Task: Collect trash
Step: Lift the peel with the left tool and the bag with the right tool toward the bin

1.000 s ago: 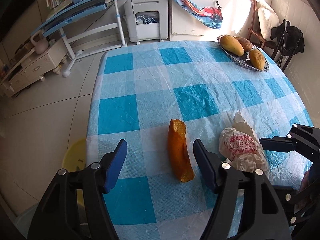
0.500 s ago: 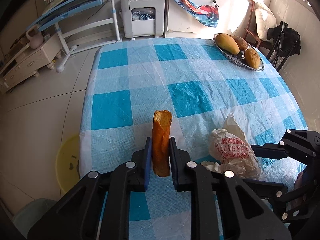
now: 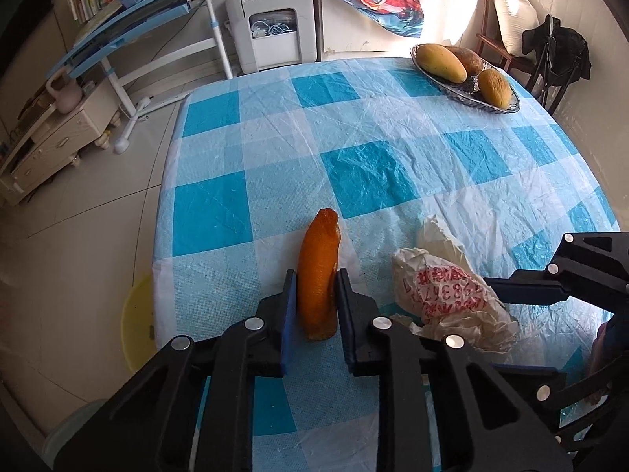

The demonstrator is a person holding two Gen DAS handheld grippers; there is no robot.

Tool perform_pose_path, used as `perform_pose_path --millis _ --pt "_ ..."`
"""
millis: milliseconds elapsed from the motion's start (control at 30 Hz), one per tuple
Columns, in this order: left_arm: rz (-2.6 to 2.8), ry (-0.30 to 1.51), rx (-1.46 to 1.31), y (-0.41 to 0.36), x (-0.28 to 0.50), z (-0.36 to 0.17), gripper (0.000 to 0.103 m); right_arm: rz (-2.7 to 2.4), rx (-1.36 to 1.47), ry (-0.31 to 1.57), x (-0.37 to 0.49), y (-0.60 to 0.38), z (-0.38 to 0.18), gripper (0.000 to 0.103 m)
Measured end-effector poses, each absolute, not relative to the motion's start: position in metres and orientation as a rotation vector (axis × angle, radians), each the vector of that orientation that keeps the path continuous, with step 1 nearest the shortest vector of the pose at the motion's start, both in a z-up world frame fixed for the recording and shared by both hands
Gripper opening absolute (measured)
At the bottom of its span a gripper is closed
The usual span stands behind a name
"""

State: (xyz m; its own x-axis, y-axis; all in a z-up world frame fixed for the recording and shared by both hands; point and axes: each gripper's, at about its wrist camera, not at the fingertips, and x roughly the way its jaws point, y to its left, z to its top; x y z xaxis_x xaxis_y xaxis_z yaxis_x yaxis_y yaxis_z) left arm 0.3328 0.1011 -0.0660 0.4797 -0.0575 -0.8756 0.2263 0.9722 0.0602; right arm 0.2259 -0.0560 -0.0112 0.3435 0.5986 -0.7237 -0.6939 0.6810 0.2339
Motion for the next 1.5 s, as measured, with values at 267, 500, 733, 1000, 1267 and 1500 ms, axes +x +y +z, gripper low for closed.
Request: perform_pose_path --millis 267,500,733,1000,1267,1500 --pt "-0.132 1.017 0.119 0.117 0.336 -0.049 0.016 0.918 -0.208 0.864 0.205 -0.043 -0.011 0.03" --pt "-0.085 0.964 0.044 0.14 0.336 -0.024 0.017 1.066 -0.323 0.868 0.154 -0.035 -0.007 0.029" --pt "-0.072 0.909 -0.04 0.157 0.325 -0.002 0.017 1.334 -0.28 0.976 0.049 -0.038 0.003 0.027" --pt "-0.039 0.828 -0.108 0.186 0.29 0.027 0.017 1.253 -0.088 0.943 0.049 -0.062 0.036 0.027" --pt "0.0 0.792 -0.235 0.224 0.27 0.037 0.017 0.929 -0.195 0.891 0.097 -0.076 0.028 0.027" --pt "-0.017 0.808 -0.239 0.218 0.266 0.03 0.017 0.948 -0.317 0.947 0.059 -0.07 0.008 0.027"
